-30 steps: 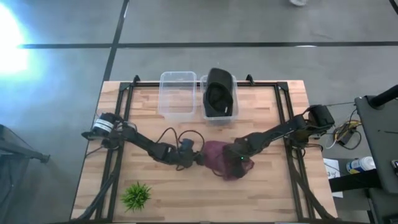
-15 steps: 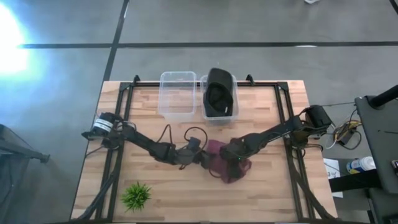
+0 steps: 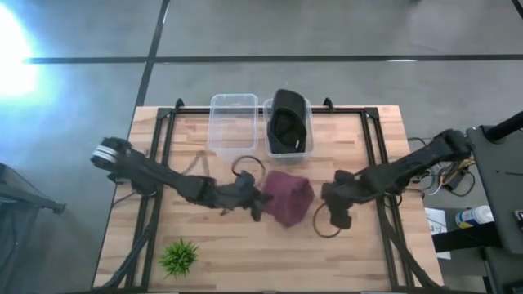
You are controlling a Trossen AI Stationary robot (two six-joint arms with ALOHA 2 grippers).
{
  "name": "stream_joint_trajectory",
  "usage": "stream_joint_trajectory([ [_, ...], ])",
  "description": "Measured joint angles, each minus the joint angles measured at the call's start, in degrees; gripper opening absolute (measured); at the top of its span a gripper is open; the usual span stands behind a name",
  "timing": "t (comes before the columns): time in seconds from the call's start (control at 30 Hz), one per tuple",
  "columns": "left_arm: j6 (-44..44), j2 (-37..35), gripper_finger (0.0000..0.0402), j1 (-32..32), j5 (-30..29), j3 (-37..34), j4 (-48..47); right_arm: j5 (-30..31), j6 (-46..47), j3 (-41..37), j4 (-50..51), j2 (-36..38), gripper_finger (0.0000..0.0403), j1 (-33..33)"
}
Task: Pick & Place hat
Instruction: Put the pink cap into the left transparent bin
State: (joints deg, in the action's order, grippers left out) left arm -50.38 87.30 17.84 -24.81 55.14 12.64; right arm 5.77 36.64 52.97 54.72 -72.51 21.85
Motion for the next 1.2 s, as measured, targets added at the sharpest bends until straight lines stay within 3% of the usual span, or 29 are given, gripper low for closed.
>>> stream_joint_trajectory([
  [0.13,8.77,-9.22,0.0009,0.62,0.85,0.43,2.58,7.74,6.78,-1.16,0.61,6.74,0.0233,1.84],
  [0.2,12.64,-13.18,0.0009,0.71,-3.2,0.27,3.66,10.52,8.5,-1.79,0.43,8.43,0.0233,2.25],
  [0.27,17.43,-16.97,0.0009,1.11,-11.36,0.16,3.83,12.29,9.35,-2.2,0.51,9.31,0.0233,2.2],
  [0.33,24.01,-20.17,0.0009,1.56,-23.47,0.15,4.18,12.76,9.49,-2.9,0.53,9.66,0.0233,2.12],
  [0.47,43.86,-23.67,0.001,0.67,-47.12,0.15,3.9,12.78,9.51,-4.31,0.39,8.4,0.0233,2.16],
  [0.57,52.68,-24.55,0.0011,-2.94,-56.9,-0.04,3.65,12.51,9.47,-4.87,0.38,6.21,0.0233,2.14],
  [0.63,52.86,-24.53,0.0012,-5.71,-55.64,-0.07,1.53,12.42,9.44,-4.94,0.36,4.64,0.0233,2.14],
  [0.7,47.39,-23.78,0.0012,-8.69,-51.3,-0.07,-2.31,11.91,9.45,-4.94,0.35,3.26,0.0233,2.14],
  [0.77,36.04,-22.87,0.0012,-11.87,-47.38,0.02,-9.91,10.38,9.4,-4.94,0.17,2.07,0.0233,2.14],
  [0.9,4.11,-20.58,0.0011,-18.7,-34.21,3.35,-36.5,6.09,9.33,-4.94,0.19,0.44,0.0233,2.14],
  [1.0,-10.21,-16.81,0.001,-21.63,-28.52,5.17,-54.11,5.6,9.7,-4.94,0.19,0.05,0.0233,2.16],
  [1.1,-12.51,-14.55,0.0013,-24.23,-20.15,5.68,-55.88,5.83,9.69,-4.94,-0.02,0.02,0.0233,2.14],
  [1.2,-6.24,-13.28,0.0021,-25.82,-13.52,5.55,-47.32,6.16,9.45,-4.94,-0.11,0.07,0.0233,2.1],
])
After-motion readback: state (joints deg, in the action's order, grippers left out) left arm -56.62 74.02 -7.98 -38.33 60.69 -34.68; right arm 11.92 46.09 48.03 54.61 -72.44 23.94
